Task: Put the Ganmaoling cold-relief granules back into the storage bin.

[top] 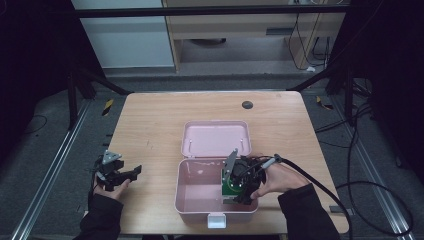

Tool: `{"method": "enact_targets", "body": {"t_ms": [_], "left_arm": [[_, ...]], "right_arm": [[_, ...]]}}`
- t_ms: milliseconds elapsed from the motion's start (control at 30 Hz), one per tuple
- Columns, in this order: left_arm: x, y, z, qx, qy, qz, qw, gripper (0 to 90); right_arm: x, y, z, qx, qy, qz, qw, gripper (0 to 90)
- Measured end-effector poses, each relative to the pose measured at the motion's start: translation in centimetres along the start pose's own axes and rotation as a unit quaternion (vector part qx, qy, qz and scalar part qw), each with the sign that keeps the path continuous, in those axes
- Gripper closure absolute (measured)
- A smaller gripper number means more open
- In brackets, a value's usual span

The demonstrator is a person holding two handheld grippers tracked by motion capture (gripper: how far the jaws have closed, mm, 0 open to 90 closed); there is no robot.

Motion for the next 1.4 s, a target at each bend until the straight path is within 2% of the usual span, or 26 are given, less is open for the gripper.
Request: {"method": "enact_targets", "body": {"t_ms": [367,567,667,800,933,967,1033,1133,1200,1300,1367,1400], "left_arm": [[0.0,0.0,0.0,0.0,-0.001,0.001,1.0,24.5],[0.0,0.0,0.0,0.0,-0.002,0.001,1.0,24.4],[0.0,0.0,0.0,0.001,-0.001,0.002,1.0,24.4],[-0.1,0.0,0.0,0.001,-0.001,0.002,1.0,24.4],[-0.1,0.0,0.0,0.001,-0.001,0.002,1.0,24.6],[-0.1,0.0,0.0,0.001,-0.001,0.002,1.0,24.9],[-0.1,0.0,0.0,0.001,-0.002,0.002,1.0,25.1],[-0.1,0.0,0.0,0.001,-0.003,0.002,1.0,25.6],[-0.1,0.0,0.0,0.001,-0.003,0.002,1.0,26.0],[-0.1,0.0,0.0,0.002,-0.003,0.002,1.0,26.3],[-0.1,0.0,0.0,0.001,-0.003,0.002,1.0,26.6],[-0.1,0.0,0.0,0.002,-0.003,0.002,1.0,26.7]], "right_arm": [[0.0,0.1,1.0,0.03,0.008,-0.007,0.9995,14.2],[-0.1,0.0,0.8,0.032,0.011,-0.002,0.9994,13.4],[-0.1,-0.2,-0.1,0.004,0.011,-0.001,0.9999,14.2],[-0.1,-0.8,-1.5,-0.019,0.002,0.016,0.9997,14.8],[-0.3,-1.3,-3.0,-0.062,-0.007,0.033,0.9975,16.3],[-0.3,-1.3,-3.0,-0.062,-0.007,0.033,0.9975,16.3],[-0.4,-1.8,-4.0,-0.087,-0.021,0.051,0.9947,16.3],[-0.6,-2.4,-4.8,-0.104,-0.041,0.067,0.9915,15.3],[-0.7,-2.8,-5.3,-0.117,-0.059,0.081,0.9881,12.3],[-0.9,-3.7,-6.2,-0.142,-0.085,0.102,0.981,12.0],[-1.1,-4.7,-6.6,-0.172,-0.093,0.127,0.9724,11.7],[-1.2,-5.2,-6.8,-0.177,-0.103,0.138,0.969,10.9]]}}
Point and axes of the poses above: each handheld gripper's, and its own axes: z roughly forward along the jaws, y roughly out of its top, x roughly to its left, the point moved 2 cm from there along z, roughly forward along the jaws, and after that the axes turned 13 degrees about x, right-handed, at the moved point
